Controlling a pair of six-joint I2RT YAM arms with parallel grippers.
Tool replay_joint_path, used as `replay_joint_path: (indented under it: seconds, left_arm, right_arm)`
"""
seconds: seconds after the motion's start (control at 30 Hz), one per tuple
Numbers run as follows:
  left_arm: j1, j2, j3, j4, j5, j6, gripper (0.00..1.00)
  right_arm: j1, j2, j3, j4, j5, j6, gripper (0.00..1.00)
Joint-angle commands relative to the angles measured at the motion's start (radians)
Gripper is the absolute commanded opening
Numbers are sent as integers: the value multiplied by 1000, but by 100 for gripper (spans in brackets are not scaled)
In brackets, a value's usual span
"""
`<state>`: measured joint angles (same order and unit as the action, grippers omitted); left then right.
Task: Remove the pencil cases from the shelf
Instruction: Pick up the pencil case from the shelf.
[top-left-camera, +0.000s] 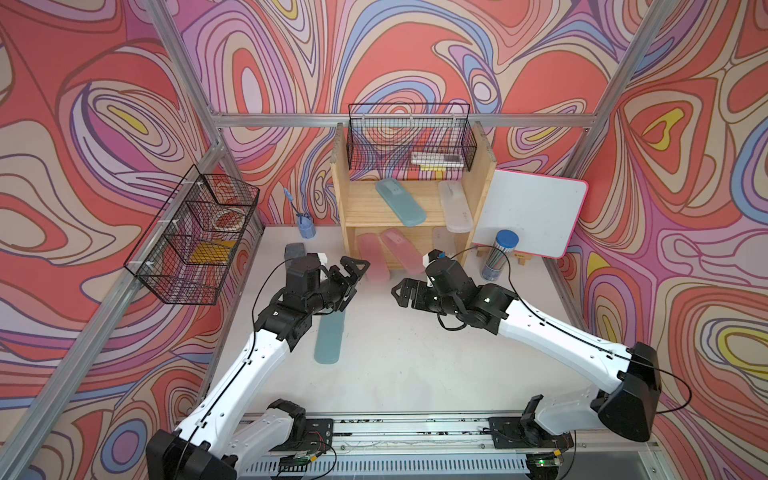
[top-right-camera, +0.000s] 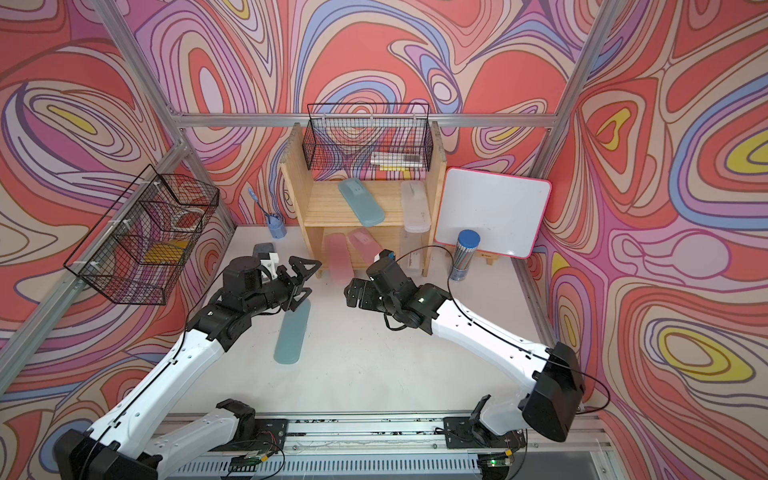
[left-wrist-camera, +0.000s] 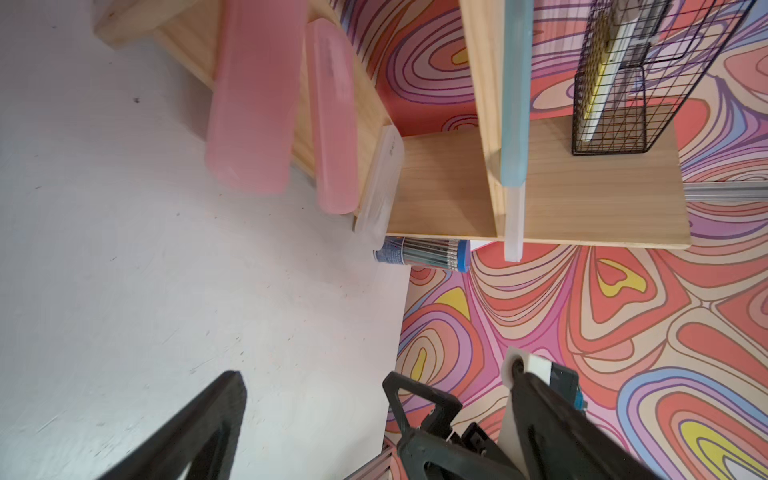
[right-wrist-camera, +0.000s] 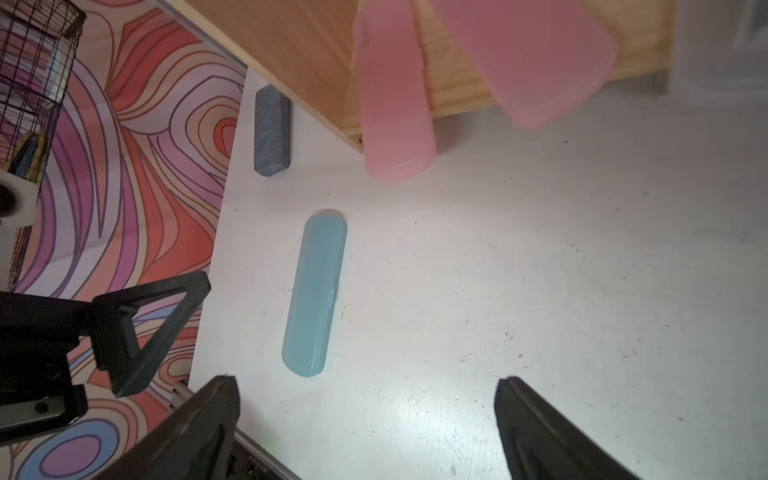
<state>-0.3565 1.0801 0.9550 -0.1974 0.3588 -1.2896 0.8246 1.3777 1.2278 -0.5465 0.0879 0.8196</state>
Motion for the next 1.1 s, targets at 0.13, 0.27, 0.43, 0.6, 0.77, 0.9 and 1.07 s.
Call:
replay_joint_path:
  seconds: [0.13, 0.27, 0.43, 0.6, 0.77, 0.9, 1.07]
  left_arm:
    - [-95, 201, 147, 234, -130, -98, 95]
    - [-137, 317, 229, 280, -174, -114, 91]
    - [-161, 440, 329, 308, -214, -138, 87]
    - [-168, 525, 400, 353, -243, -150, 81]
    - [-169, 592, 469, 365, -244, -151, 76]
    - [-170, 640, 502, 384, -241, -161, 71]
    - [-172, 671, 527, 390, -238, -165, 66]
  right_arm:
    - [-8, -130, -117, 21, 150, -35, 96]
    - [-7, -182, -159, 48, 192, -50, 95]
    - [-7, -229, -175, 51, 230, -94, 94]
    - [-7, -280, -205, 49, 277, -109, 93]
    - [-7, -326, -238, 61, 320, -109, 90]
    - [-7, -353, -256, 69, 346, -115, 88]
    - [-8, -366, -263, 65, 356, -122, 87]
